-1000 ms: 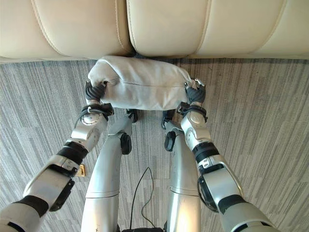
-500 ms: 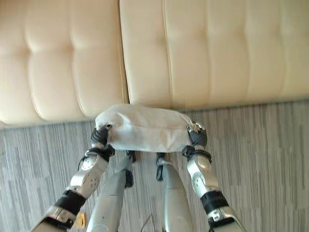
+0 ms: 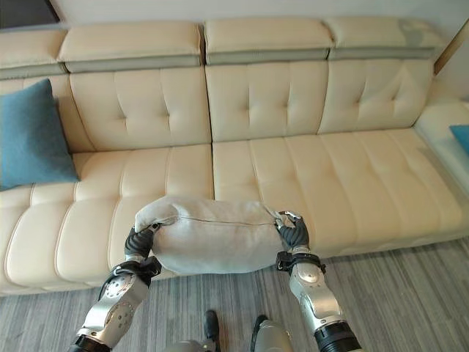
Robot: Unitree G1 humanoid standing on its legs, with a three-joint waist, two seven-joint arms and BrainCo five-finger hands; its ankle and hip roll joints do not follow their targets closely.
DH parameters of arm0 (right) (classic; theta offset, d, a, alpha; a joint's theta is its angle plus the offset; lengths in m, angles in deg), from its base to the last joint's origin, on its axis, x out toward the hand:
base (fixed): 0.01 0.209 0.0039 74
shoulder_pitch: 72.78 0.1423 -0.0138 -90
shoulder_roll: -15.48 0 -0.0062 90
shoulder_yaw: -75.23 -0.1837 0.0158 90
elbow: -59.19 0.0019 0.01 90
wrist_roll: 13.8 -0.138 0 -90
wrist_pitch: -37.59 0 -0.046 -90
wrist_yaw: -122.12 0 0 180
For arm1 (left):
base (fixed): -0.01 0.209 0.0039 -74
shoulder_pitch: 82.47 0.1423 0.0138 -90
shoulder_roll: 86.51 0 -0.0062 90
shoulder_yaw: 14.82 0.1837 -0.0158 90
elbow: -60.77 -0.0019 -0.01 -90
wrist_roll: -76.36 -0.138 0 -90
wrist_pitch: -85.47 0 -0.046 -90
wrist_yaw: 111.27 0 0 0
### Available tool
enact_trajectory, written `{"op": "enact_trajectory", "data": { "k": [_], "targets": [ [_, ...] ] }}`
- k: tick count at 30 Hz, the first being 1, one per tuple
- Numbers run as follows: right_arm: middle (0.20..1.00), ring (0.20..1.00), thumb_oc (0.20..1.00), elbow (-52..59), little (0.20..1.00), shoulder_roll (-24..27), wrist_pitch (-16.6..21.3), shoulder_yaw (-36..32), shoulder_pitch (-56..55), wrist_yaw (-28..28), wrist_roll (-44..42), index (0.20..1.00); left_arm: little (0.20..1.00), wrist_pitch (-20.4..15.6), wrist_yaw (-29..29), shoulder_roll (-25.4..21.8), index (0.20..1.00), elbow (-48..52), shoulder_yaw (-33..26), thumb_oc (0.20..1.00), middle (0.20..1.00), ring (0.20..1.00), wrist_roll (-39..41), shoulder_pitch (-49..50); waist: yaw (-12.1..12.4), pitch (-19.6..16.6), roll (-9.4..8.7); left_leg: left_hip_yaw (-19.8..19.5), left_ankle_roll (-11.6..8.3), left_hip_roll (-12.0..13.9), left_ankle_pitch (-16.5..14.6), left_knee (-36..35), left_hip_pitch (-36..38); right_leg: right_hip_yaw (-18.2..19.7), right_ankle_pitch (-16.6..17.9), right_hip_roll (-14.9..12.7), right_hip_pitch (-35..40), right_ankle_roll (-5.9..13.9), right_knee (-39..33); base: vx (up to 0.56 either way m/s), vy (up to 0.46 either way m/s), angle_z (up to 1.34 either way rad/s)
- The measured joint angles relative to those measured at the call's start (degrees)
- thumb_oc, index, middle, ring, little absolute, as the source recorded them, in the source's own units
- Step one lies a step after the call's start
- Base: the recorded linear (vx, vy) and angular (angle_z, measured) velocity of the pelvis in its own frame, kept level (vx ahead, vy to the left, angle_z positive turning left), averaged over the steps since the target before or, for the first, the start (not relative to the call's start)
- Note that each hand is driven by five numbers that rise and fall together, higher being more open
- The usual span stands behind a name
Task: Pick up all the scattered cushions and arrange them neatly on the sofa.
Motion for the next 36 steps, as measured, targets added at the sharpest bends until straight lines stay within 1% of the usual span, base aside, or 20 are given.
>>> {"op": "enact_trajectory", "data": {
  "k": [2,4,5,8,9,10,12,13,14,15,17,19,21,22,23,25,27,32,35,36],
  "targets": [
    [0.200,0.200,0.200,0.0,0.200,-0.1,-1.2,0.3,1.1,0.7,1.0,0.200,0.200,0.4,1.3,-0.2,0.200,-0.1,0.0,0.200,0.200,0.200,0.0,-0.5,0.4,0.1,0.21,0.4,-0.36,0.8,-0.2,0.0,0.1,0.1,-2.4,1.6,-0.6,-0.13,-6.8,0.13,-0.105,-0.16],
    [0.200,0.200,0.200,0.0,0.200,0.1,-2.1,0.6,2.0,1.3,1.0,0.200,0.200,0.8,1.4,-0.4,0.200,-0.2,-0.2,0.200,0.200,0.200,0.0,-1.3,0.4,0.0,-0.06,0.4,-1.55,1.0,-0.9,0.0,0.3,-0.5,-0.2,3.3,-0.5,0.63,-19.1,0.26,-0.191,0.00],
    [0.200,0.200,0.200,0.1,0.200,0.1,-2.1,0.4,2.1,1.6,1.2,0.200,0.200,0.9,1.6,0.1,0.200,-0.2,-0.1,0.200,0.200,0.200,0.0,-1.5,0.3,0.0,-0.38,0.0,-2.05,0.7,-1.3,0.0,0.9,-0.1,2.5,4.1,-0.4,0.55,-25.7,0.25,-0.172,0.19],
    [0.200,0.200,0.200,0.0,0.200,0.2,-3.3,0.6,1.6,2.0,2.8,0.200,0.200,1.4,1.7,0.9,0.200,-0.8,0.0,0.200,0.200,0.200,0.0,-1.3,-0.1,-0.4,-1.99,-1.7,-3.06,-0.7,-2.0,0.0,3.3,0.3,5.8,3.6,2.0,-0.40,-28.8,0.27,-0.187,0.44],
    [0.200,0.200,0.200,-0.1,0.200,0.4,-3.3,0.7,1.6,2.0,3.3,0.200,0.200,1.6,1.7,1.5,0.200,-0.8,-0.3,0.200,0.200,0.200,0.0,-1.1,0.3,-0.5,-2.21,-2.1,-4.39,-0.6,-2.9,0.0,4.3,0.2,8.3,3.4,2.7,-2.37,-28.4,0.29,-0.202,0.29],
    [0.200,0.200,0.200,-0.1,0.200,0.8,-3.4,1.4,1.7,2.0,3.3,0.200,0.200,1.6,1.7,2.2,0.200,-0.1,-0.7,0.200,0.200,0.200,0.0,0.3,0.5,-1.2,-1.44,-2.6,-5.79,0.9,-3.9,0.2,4.7,-0.3,9.2,4.8,3.2,-2.84,-28.7,0.32,-0.243,0.20],
    [0.200,0.200,0.200,-0.1,0.200,1.2,-3.4,2.0,1.7,1.9,3.3,0.200,0.200,1.6,1.7,2.1,0.200,0.2,-0.8,0.200,0.200,0.200,0.0,0.6,0.7,-1.4,-0.98,-3.3,-6.99,2.6,-4.6,1.0,4.8,-1.2,10.2,6.5,4.8,-3.77,-30.0,0.25,-0.237,0.27],
    [0.200,0.200,0.200,-0.1,0.200,1.6,-4.1,2.4,1.7,1.6,3.3,0.200,0.200,1.6,1.7,2.2,0.200,0.2,-0.9,0.200,0.200,0.200,0.0,0.9,0.9,-1.5,-0.78,-3.6,-8.48,4.4,-5.3,4.0,4.1,-1.6,9.5,8.2,6.0,-4.81,-30.5,0.16,-0.215,0.33],
    [0.200,0.200,0.200,-0.1,0.200,1.7,-4.5,2.4,1.7,1.4,3.3,0.200,0.200,1.6,1.7,2.2,0.200,0.2,-0.8,0.200,0.200,0.200,0.0,0.8,1.0,-1.4,-1.32,-3.4,-9.64,4.9,-6.9,9.6,1.9,-1.8,9.5,8.8,7.2,-5.78,-31.5,0.13,-0.220,0.28],
    [0.200,0.200,0.200,-0.1,0.200,1.7,-4.5,2.4,1.6,1.3,3.3,0.200,0.200,1.7,1.7,2.3,0.200,0.2,-0.8,0.200,0.200,0.200,0.0,0.8,1.2,-1.5,-2.23,-2.8,-9.95,5.0,-7.7,15.0,-0.2,-1.9,11.0,8.8,8.1,-6.75,-32.1,0.09,-0.167,0.16],
    [0.200,0.200,0.200,-0.1,0.200,1.9,-4.5,2.5,1.7,1.3,3.2,0.200,0.200,1.7,1.7,2.9,0.200,-0.1,-0.7,0.200,0.200,0.200,0.0,0.7,1.9,-1.4,-2.43,-4.0,-10.20,5.4,-8.0,25.0,-4.3,-2.4,9.1,9.1,9.3,-9.75,-32.0,0.05,-0.096,0.13],
    [0.200,0.200,0.200,-0.1,0.200,2.2,-4.5,2.5,1.9,1.4,3.2,0.200,0.200,1.7,1.7,3.6,0.200,-0.2,-0.8,0.200,0.200,0.200,0.0,0.8,2.2,-1.3,-2.54,-4.9,-11.47,5.4,-8.6,34.3,-9.9,-2.9,8.8,9.3,10.5,-11.30,-32.1,0.15,-0.120,0.03],
    [0.200,0.200,0.200,-0.1,0.200,2.3,-4.5,2.4,2.0,1.5,3.2,0.200,0.200,1.7,1.8,3.6,0.200,-0.2,-0.8,0.200,0.200,0.200,0.0,0.0,1.7,-1.1,-2.85,-4.6,-10.87,4.4,-9.0,29.6,-10.7,-2.9,8.5,9.4,11.5,-11.59,-33.3,0.17,-0.042,0.07],
    [0.200,0.200,0.200,-0.1,0.200,2.3,-4.5,2.5,2.3,1.8,3.2,0.200,0.200,1.7,2.0,3.5,0.200,-0.1,-0.8,0.200,0.200,0.200,0.0,-0.6,1.8,-0.9,-3.20,-4.7,-10.62,3.8,-8.8,23.5,-10.1,-2.7,8.5,9.5,11.7,-11.50,-33.9,0.21,0.037,-0.13],
    [0.200,0.200,0.200,-0.1,0.200,2.3,-4.6,2.7,2.9,1.9,3.2,0.200,0.200,1.7,2.4,3.2,0.200,-0.1,-1.3,0.200,0.200,0.200,-0.1,-1.0,2.0,-0.8,-3.35,-5.1,-10.40,3.6,-7.1,10.5,-7.8,-2.2,8.6,10.3,12.1,-11.52,-33.8,0.15,0.036,-0.19],
    [0.200,0.200,0.200,-0.2,0.200,2.2,-4.7,3.3,3.1,2.1,3.3,0.200,0.200,2.3,2.9,2.6,0.200,-0.5,-1.4,0.200,0.200,0.200,-0.6,-2.0,1.9,-0.7,-3.51,-6.9,-12.27,4.0,-3.3,2.4,-6.5,-2.1,8.2,11.2,13.1,-10.85,-33.9,0.12,0.046,-0.18],
    [0.200,0.200,0.200,-0.1,0.200,3.0,-4.7,3.8,3.4,2.3,3.3,0.200,0.200,2.3,3.3,2.3,0.200,-0.6,-1.2,0.200,0.200,0.200,-2.5,-2.8,1.2,-0.6,-3.54,-6.3,-12.29,4.5,-0.9,2.3,-5.1,-2.6,7.4,11.4,14.1,-10.97,-33.9,0.21,0.105,-0.06],
    [0.200,0.200,0.200,0.0,0.200,4.0,-5.6,3.5,7.5,2.9,3.5,0.200,0.200,2.6,4.1,2.2,0.200,-0.4,-1.2,0.200,0.200,0.200,-2.9,-5.4,0.6,-0.6,-2.49,-6.1,-10.64,5.0,0.5,-0.4,2.1,-1.8,7.6,13.5,14.9,-12.15,-33.9,0.19,0.124,-0.06],
    [0.200,0.200,0.200,0.0,0.200,4.1,-5.7,2.4,11.6,3.9,4.4,0.200,0.200,3.1,5.2,1.6,0.200,-0.5,-0.9,0.200,0.200,0.200,-4.6,-6.9,0.7,-0.4,-2.53,-5.8,-9.09,3.3,-0.2,-0.1,2.3,-1.6,7.8,11.8,14.9,-11.76,-33.9,0.19,0.172,0.02],
    [0.200,0.200,0.200,0.0,0.200,4.1,-5.8,2.4,13.5,4.0,4.4,0.200,0.200,3.2,5.4,0.7,0.200,-0.5,-1.2,0.200,0.200,0.200,-4.7,-7.9,1.0,-0.4,-2.52,-5.7,-8.39,2.8,-0.6,-0.1,2.2,-1.6,7.7,11.3,14.8,-10.88,-33.9,0.17,0.179,-0.01]
  ]
}}
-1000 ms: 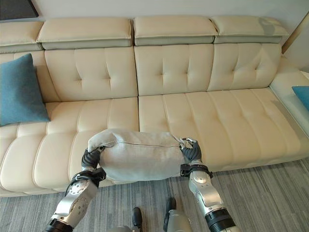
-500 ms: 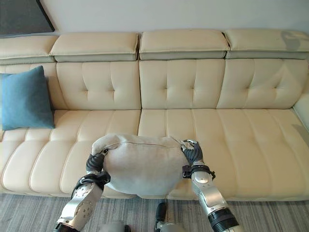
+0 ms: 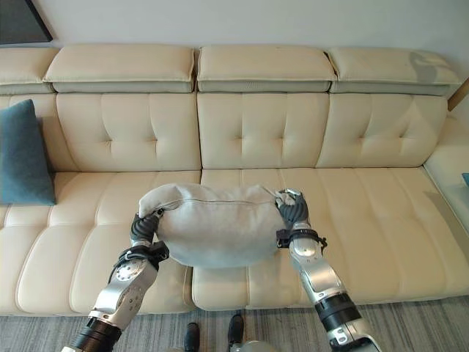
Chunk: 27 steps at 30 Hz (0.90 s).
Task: Pick up all the scattered cushions and arrange them neatly on the sofa.
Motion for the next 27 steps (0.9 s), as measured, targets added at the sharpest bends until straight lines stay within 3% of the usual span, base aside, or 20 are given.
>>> {"op": "enact_trajectory", "data": {
  "k": [2,9,20,27],
  "targets": [
    [0.200,0.200,0.200,0.0,0.200,0.2,-1.0,1.0,4.3,0.8,0.3,0.200,0.200,0.1,1.5,-1.0,0.200,0.0,-0.9,0.200,0.200,0.200,-0.3,-3.0,0.9,0.0,0.00,0.3,0.64,-0.8,-0.3,-0.3,-0.9,0.1,-0.2,-0.8,-0.7,1.01,0.0,0.11,0.127,0.02],
    [0.200,0.200,0.200,-3.7,0.200,0.5,-2.4,5.5,14.9,2.9,1.3,0.200,0.200,0.0,6.4,-3.5,0.200,-3.5,-2.3,0.200,0.200,0.200,-2.0,-12.3,2.6,-0.2,-0.42,0.3,1.78,-1.9,0.1,0.1,-3.3,0.2,0.8,-1.9,-3.1,1.19,0.0,0.05,0.080,0.05],
    [0.200,0.200,0.200,-11.8,0.200,-0.3,-4.5,7.0,22.3,4.6,1.8,0.200,0.200,-0.4,6.7,-2.9,0.200,-17.3,-1.2,0.200,0.200,0.200,-0.6,-22.4,3.3,0.1,-1.24,0.5,2.04,-2.0,0.3,2.2,-12.2,0.3,2.3,-2.1,-11.1,1.16,0.0,-0.02,0.054,0.01],
    [0.200,0.200,0.200,-19.9,0.200,-1.4,-4.9,8.8,27.4,5.5,3.9,0.200,0.200,-1.3,6.6,-3.6,0.200,-21.8,0.6,0.200,0.200,0.200,2.5,-26.5,3.2,1.1,-2.70,1.1,2.36,-2.1,0.5,1.9,-13.1,0.6,2.7,-2.2,-12.2,1.58,0.0,-0.01,0.037,-0.03]
  ]
}}
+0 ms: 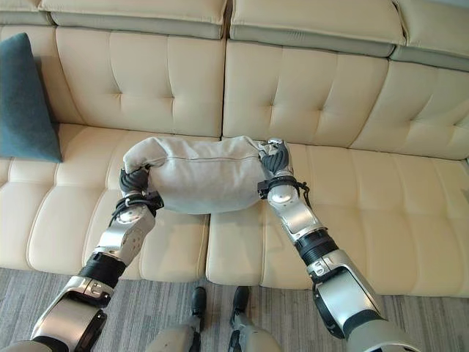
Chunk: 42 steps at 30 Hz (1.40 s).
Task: Pick up all the scattered cushions and arrange them neatly on the sofa.
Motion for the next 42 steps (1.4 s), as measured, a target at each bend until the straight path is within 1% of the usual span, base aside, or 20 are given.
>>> {"op": "enact_trajectory", "data": {
  "k": [2,3,4,5,6,7,8,11,14,16,18,22,24,26,30,31,34,35,39,42],
  "targets": [
    [0.247,0.247,0.247,-5.3,0.247,-0.3,-0.2,0.9,3.6,-0.1,0.0,0.247,0.200,0.1,-0.1,0.0,0.200,-4.3,1.2,0.200,0.200,0.200,0.1,-3.9,0.0,0.5,-0.31,0.0,0.16,-0.1,0.4,-0.3,0.0,0.0,0.1,-0.1,-0.1,0.15,0.0,-0.05,0.016,0.00],
    [0.476,0.476,0.476,-7.1,0.476,-0.4,-0.1,1.0,5.1,0.0,0.0,0.476,0.200,0.1,-0.2,-0.5,0.200,-5.4,1.9,0.200,0.200,0.200,0.1,-5.5,0.0,0.6,-0.50,0.0,0.15,-0.1,0.7,-0.6,-0.1,0.0,0.1,-0.1,-0.4,0.25,0.0,-0.05,0.009,0.02],
    [1.000,1.000,1.000,-13.4,1.000,0.0,-0.1,4.3,9.2,-0.8,0.4,1.000,0.297,0.0,-0.8,-1.1,0.297,-10.4,3.9,0.297,0.297,0.297,0.0,-9.2,-0.1,0.8,-0.53,0.0,0.14,-0.1,0.8,-0.5,-0.6,0.0,0.3,-0.2,-0.8,0.51,0.0,-0.03,-0.001,0.01],
    [1.000,1.000,1.000,-20.3,1.000,0.5,-0.5,8.8,14.6,-2.1,0.7,1.000,0.592,0.4,-1.7,-2.2,0.592,-17.3,7.6,0.592,0.592,0.592,0.1,-14.9,0.0,0.8,-0.50,0.0,0.09,-0.1,1.2,-0.4,-1.6,0.1,0.7,-0.2,-1.8,1.03,0.0,-0.05,-0.001,0.01],
    [1.000,1.000,1.000,-23.1,1.000,0.5,-1.0,9.4,17.9,-3.1,0.7,1.000,1.000,0.8,-2.7,-3.1,1.000,-19.6,8.1,1.000,1.000,1.000,0.4,-18.1,-0.1,0.9,-0.53,0.0,0.03,-0.1,1.6,-0.4,-2.6,0.1,1.0,-0.2,-2.7,1.44,0.0,-0.05,0.003,0.00],
    [1.000,1.000,1.000,-26.2,1.000,0.5,-1.1,9.7,20.7,-3.9,0.6,1.000,1.000,1.0,-3.7,-3.6,1.000,-22.9,9.3,1.000,1.000,1.000,0.8,-21.4,-0.2,0.9,-0.52,0.0,0.03,-0.1,1.9,-0.5,-3.3,0.1,1.3,-0.2,-3.4,1.52,0.0,-0.04,0.002,0.01],
    [1.000,1.000,1.000,-33.9,1.000,0.3,-1.2,10.3,27.0,-5.2,-0.4,1.000,1.000,1.7,-7.1,-4.2,1.000,-33.8,13.3,1.000,1.000,1.000,2.2,-30.4,-0.1,1.0,-0.53,0.0,0.18,0.0,2.5,-0.5,-4.5,0.1,1.9,-0.2,-4.7,1.53,0.0,0.00,0.000,0.00],
    [1.000,1.000,1.000,-33.6,1.000,0.3,0.0,1.5,28.5,-4.6,-7.8,1.000,1.000,2.2,-9.3,-5.8,1.000,-35.8,8.4,1.000,1.000,1.000,8.8,-34.8,-0.3,1.0,-0.49,0.2,0.12,0.0,2.6,-0.6,-4.6,0.7,2.1,-0.1,-4.9,1.52,0.0,-0.01,0.026,-0.06],
    [1.000,1.000,1.000,-26.9,1.000,0.6,2.2,-4.9,24.0,-0.7,-16.4,1.000,1.000,0.5,-8.6,-7.6,1.000,-33.5,3.7,1.000,1.000,1.000,16.1,-34.5,-1.0,1.3,-0.33,0.5,0.12,0.0,2.6,-0.7,-4.7,1.4,2.3,-0.1,-5.2,1.36,0.0,0.00,0.028,-0.04],
    [1.000,1.000,1.000,-25.9,1.000,0.5,2.8,-4.9,22.8,1.3,-17.5,1.000,1.000,-0.2,-8.1,-8.3,1.000,-31.3,1.5,1.000,1.000,1.000,18.6,-33.4,-1.0,1.5,-0.15,0.8,0.12,0.0,2.6,-0.8,-4.7,1.7,2.3,-0.1,-5.3,1.38,0.0,0.00,0.024,-0.09],
    [1.000,1.000,1.000,-18.5,1.000,0.6,5.0,-11.0,18.1,5.4,-17.3,1.000,1.000,-2.2,-7.8,-8.3,1.000,-25.6,-1.5,1.000,1.000,1.000,20.5,-29.4,-1.0,1.6,-0.05,1.5,0.12,0.0,2.6,-1.0,-4.7,2.7,2.4,-0.1,-5.6,1.33,0.0,0.01,0.013,-0.11],
    [1.000,1.000,1.000,-17.4,1.000,3.2,7.9,-16.0,16.8,11.3,-17.1,1.000,1.000,-3.9,-6.6,-6.6,1.000,-24.7,-5.1,1.000,1.000,1.000,22.6,-25.5,-1.0,2.0,0.68,1.6,0.13,-0.1,2.6,-1.7,-3.6,2.7,2.5,-0.1,-5.0,1.18,0.0,0.01,0.006,-0.04],
    [1.000,1.000,1.000,-13.8,1.000,3.1,12.7,-22.7,13.5,13.5,-19.9,1.000,1.000,-4.6,-7.2,-5.3,1.000,-22.6,-8.7,1.000,1.000,1.000,22.7,-20.2,-1.2,2.4,1.21,1.6,0.13,0.0,2.6,-1.7,-2.0,2.7,2.5,-0.1,-3.5,1.17,0.0,0.01,0.007,-0.04],
    [1.000,1.000,1.000,-14.0,1.000,3.3,13.8,-23.3,12.1,14.8,-21.5,1.000,1.000,-4.5,-6.9,-4.6,1.000,-23.2,-9.7,1.000,1.000,1.000,23.3,-17.3,-1.3,2.4,1.33,1.7,0.12,0.0,2.6,-1.7,-0.9,2.7,2.5,-0.1,-2.4,1.17,0.0,0.03,0.010,-0.05],
    [1.000,1.000,1.000,-10.3,1.000,1.5,18.1,-28.5,4.4,13.7,-25.6,1.000,1.000,-4.8,-7.9,-2.3,1.000,-19.9,-14.9,1.000,1.000,1.000,24.4,-8.0,-1.5,2.5,1.42,1.7,0.13,0.0,2.6,-1.8,0.7,2.9,2.5,0.0,-0.8,1.18,0.0,0.01,0.000,-0.01],
    [1.000,1.000,1.000,-9.5,1.000,0.6,19.0,-29.3,-2.9,12.4,-27.0,1.000,1.000,-4.6,-8.0,-0.6,1.000,-18.4,-16.4,1.000,1.000,1.000,24.7,-0.4,-1.5,2.5,1.48,1.8,0.15,0.1,2.4,-1.8,2.1,3.0,2.3,0.0,0.5,1.35,0.0,0.03,-0.013,-0.02],
    [1.000,1.000,1.000,-6.8,1.000,-0.1,19.1,-28.8,-11.1,9.1,-27.6,1.000,1.000,-3.8,-9.2,-0.4,1.000,-15.0,-16.1,1.000,1.000,1.000,22.3,7.7,-1.8,2.5,1.48,2.2,0.26,0.0,1.9,-1.8,2.4,3.3,1.2,-0.1,0.8,2.14,0.0,0.04,-0.018,-0.02],
    [1.000,1.000,1.000,-6.5,1.000,-0.5,17.4,-27.9,-20.1,3.1,-27.7,1.000,1.000,-2.1,-11.5,-0.4,1.000,-13.4,-15.9,1.000,1.000,1.000,17.4,16.0,-1.7,2.5,1.51,2.5,0.29,0.1,1.9,-1.8,4.5,3.4,1.1,0.0,2.8,2.08,-0.1,0.00,-0.024,-0.10],
    [1.000,1.000,1.000,-6.7,1.000,-0.6,14.9,-26.2,-29.7,-3.2,-25.6,1.000,1.000,-0.4,-14.2,-0.4,1.000,-11.1,-15.7,1.000,1.000,1.000,9.5,25.4,-1.9,2.0,1.82,3.2,-0.42,0.4,0.7,-2.2,6.2,3.9,-1.3,0.0,4.2,2.55,-0.4,-0.02,-0.010,-0.14],
    [1.000,1.000,1.000,-4.9,1.000,-1.0,10.7,-26.3,-41.1,-8.2,-17.8,1.000,1.000,1.5,-17.7,2.1,1.000,-6.8,-16.0,1.000,1.000,1.000,-0.1,34.5,-2.4,0.3,2.49,3.2,-0.26,0.4,0.5,-2.2,7.4,3.0,-1.4,-0.1,5.3,2.45,-0.4,-0.05,0.004,-0.01]
  ]
}}
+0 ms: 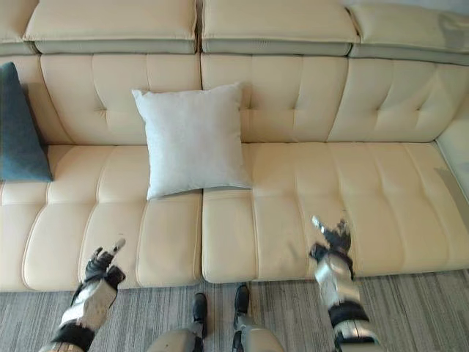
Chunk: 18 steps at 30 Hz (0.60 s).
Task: Pick up all the scattered cushions and arrange them neatly on the sofa.
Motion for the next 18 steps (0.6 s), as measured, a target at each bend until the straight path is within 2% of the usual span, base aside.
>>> {"op": "enact_trajectory", "data": {
  "k": [2,6,9,14,15,16,17,18],
  "targets": [
    [1.000,1.000,1.000,-1.3,1.000,-1.1,-1.5,0.0,-3.7,-2.1,3.9,1.000,1.000,1.0,-1.3,1.9,1.000,-2.1,1.0,1.000,1.000,1.000,-2.9,2.6,-0.4,-1.8,0.47,0.2,-0.02,0.0,0.0,0.1,0.3,0.1,0.1,0.0,0.2,0.07,0.0,-0.07,0.008,-0.08],
    [1.000,1.000,1.000,-6.9,1.000,-3.7,-2.9,0.7,-5.4,-4.3,6.3,1.000,1.000,2.0,-3.1,4.4,1.000,-4.1,3.8,1.000,1.000,1.000,-6.0,3.8,-0.3,-4.8,0.32,0.2,0.00,0.0,-0.1,0.0,1.1,0.0,0.1,0.0,0.9,0.09,0.0,-0.07,0.019,-0.02],
    [1.000,1.000,1.000,-9.4,1.000,-5.2,-3.1,1.8,-7.2,-5.5,7.2,1.000,1.000,2.7,-4.6,4.8,1.000,-5.5,7.0,1.000,1.000,1.000,-8.8,4.4,-0.4,-6.2,0.24,0.3,0.40,0.0,-0.5,0.0,2.8,0.1,-0.1,0.0,2.6,-0.01,0.0,-0.06,0.034,0.00],
    [1.000,1.000,1.000,-13.6,1.000,-6.3,-3.1,1.8,-9.0,-6.2,8.3,1.000,1.000,3.1,-5.3,4.8,1.000,-8.8,7.5,1.000,1.000,1.000,-10.6,4.6,-0.5,-7.9,-0.19,0.3,0.48,-0.2,-0.5,0.1,2.9,-0.2,0.1,-0.3,2.7,0.33,0.0,-0.13,0.033,0.01],
    [1.000,1.000,1.000,-13.8,1.000,-6.3,-3.1,1.7,-9.2,-6.2,8.3,1.000,1.000,3.1,-5.3,4.7,1.000,-9.7,7.7,1.000,1.000,1.000,-11.4,4.6,-0.5,-7.7,-0.41,0.6,0.49,-0.3,-0.3,0.4,2.9,-0.2,1.0,-0.4,2.3,1.54,0.1,-0.26,-0.010,-0.10],
    [1.000,1.000,1.000,-14.2,1.000,-6.3,-3.1,1.7,-9.2,-6.2,8.3,1.000,1.000,3.1,-5.2,4.5,1.000,-10.4,8.2,1.000,1.000,1.000,-11.5,4.6,-0.5,-7.6,-0.49,1.1,0.66,-0.3,0.1,0.4,2.8,-0.1,1.2,-0.4,2.1,1.90,0.4,-0.17,-0.020,-0.24],
    [1.000,1.000,1.000,-14.8,1.000,-6.4,-3.0,1.8,-8.7,-6.2,8.3,1.000,1.000,3.3,-5.1,4.1,1.000,-11.4,8.7,1.000,1.000,1.000,-11.5,4.6,-0.5,-7.1,-0.65,1.9,1.42,-0.1,0.7,0.4,2.6,-0.2,0.5,-0.7,1.8,2.45,0.9,-0.20,-0.032,-0.26],
    [1.000,1.000,1.000,-15.2,1.000,-6.2,-3.0,1.7,-8.2,-6.2,8.3,1.000,1.000,3.3,-5.1,4.3,1.000,-12.0,8.7,1.000,1.000,1.000,-11.5,4.3,-0.5,-6.3,0.14,2.4,2.18,0.8,1.2,0.4,2.6,-0.8,-0.9,-0.5,1.3,3.42,2.2,-0.14,-0.049,-0.30]
  ]
}}
